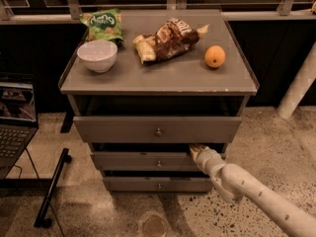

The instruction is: Open middle drawer

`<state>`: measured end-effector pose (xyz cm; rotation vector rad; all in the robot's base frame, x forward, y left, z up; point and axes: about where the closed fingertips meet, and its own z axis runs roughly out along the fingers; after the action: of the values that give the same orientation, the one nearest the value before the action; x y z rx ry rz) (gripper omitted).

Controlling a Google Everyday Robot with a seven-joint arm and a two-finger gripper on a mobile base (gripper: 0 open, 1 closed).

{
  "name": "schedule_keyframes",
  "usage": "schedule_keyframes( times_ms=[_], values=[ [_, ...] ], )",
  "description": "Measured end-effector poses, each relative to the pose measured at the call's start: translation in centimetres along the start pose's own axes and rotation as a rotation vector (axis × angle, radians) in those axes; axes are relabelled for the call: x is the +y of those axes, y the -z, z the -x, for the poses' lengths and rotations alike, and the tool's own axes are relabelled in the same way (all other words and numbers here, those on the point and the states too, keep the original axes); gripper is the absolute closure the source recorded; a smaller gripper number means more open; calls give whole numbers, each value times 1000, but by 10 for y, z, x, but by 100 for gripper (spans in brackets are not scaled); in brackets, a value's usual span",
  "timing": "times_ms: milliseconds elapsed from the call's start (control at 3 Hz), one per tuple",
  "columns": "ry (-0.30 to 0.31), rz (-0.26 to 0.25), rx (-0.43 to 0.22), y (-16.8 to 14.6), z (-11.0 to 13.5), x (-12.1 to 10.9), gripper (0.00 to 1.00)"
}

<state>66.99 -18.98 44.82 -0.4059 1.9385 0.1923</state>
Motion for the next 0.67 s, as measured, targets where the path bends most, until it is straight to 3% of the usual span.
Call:
schedule_keyframes(
  times_ms=[667],
  values=[
    [19, -24, 35, -3, -6, -11, 100]
  ],
)
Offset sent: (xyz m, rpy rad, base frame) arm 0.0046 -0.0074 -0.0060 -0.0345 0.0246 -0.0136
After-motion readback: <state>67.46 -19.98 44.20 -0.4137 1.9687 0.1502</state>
